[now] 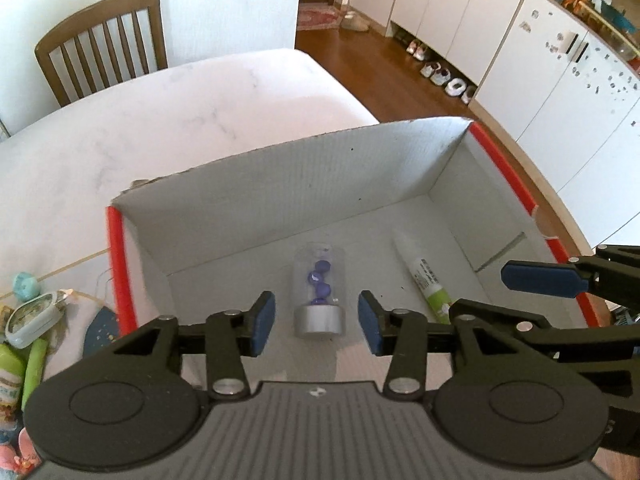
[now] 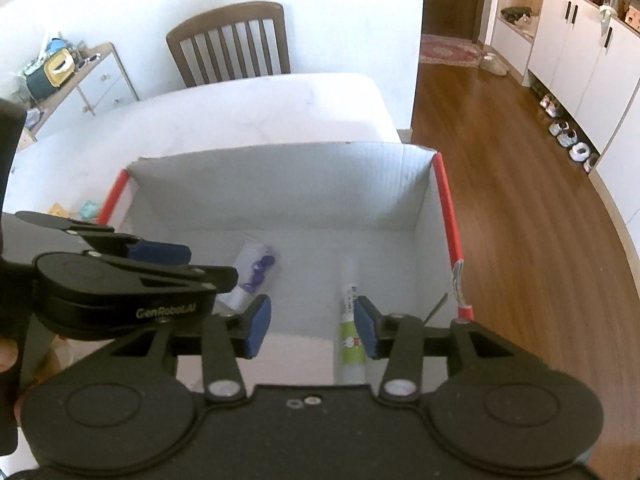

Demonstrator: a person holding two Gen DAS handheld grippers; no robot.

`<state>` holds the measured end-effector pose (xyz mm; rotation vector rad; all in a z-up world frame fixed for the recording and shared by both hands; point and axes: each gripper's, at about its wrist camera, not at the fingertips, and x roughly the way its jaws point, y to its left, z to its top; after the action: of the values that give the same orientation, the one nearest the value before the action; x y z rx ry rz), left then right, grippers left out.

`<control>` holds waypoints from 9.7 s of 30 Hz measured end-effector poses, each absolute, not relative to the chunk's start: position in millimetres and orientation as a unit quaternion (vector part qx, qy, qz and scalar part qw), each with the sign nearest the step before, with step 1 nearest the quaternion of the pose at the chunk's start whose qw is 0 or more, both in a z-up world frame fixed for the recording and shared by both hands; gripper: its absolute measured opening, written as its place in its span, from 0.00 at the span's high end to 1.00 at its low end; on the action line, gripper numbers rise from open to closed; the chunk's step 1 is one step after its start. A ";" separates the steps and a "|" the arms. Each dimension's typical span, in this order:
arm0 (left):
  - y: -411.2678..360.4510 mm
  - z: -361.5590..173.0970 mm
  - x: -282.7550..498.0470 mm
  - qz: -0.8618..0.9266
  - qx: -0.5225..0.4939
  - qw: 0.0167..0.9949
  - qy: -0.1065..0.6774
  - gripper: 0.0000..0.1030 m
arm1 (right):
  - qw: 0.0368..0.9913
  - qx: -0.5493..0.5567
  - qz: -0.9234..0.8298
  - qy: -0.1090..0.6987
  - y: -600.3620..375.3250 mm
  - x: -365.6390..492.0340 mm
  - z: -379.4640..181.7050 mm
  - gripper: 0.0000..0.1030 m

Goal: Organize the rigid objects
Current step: 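Lower and release the cup with the left gripper while the right releases the marker, then withdraw both grippers from the box back toward the table, then grasp the pink-haired doll with the left gripper while the right grasps the orange keychain figure, then carry the doll and keychain figure with both grippers into the shoebox, then lower and release the doll with the left gripper while the right releases the keychain figure, then withdraw both grippers from the box toward the table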

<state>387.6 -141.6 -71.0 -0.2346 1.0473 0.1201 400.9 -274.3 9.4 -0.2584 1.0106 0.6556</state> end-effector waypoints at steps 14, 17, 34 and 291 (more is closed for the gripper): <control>-111.5 -25.3 324.4 0.040 -0.115 0.888 0.443 0.49 | 0.844 -0.092 0.313 0.426 -273.0 344.7 49.7 0.33; -103.4 -16.3 309.5 0.034 -0.117 0.895 0.430 0.39 | 0.852 -0.084 0.310 0.414 -272.0 332.1 54.4 0.25; -43.4 10.1 213.0 0.020 -0.119 0.920 0.373 0.25 | 0.878 -0.040 0.322 0.353 -236.5 254.3 67.4 0.02; -140.9 -27.8 340.4 0.050 -0.083 0.881 0.463 0.46 | 0.822 -0.085 0.353 0.438 -295.6 367.2 19.6 0.32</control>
<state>340.4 -140.9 -27.8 -0.1732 0.9635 0.1039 367.2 -295.6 19.6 -0.1813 0.9327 0.7501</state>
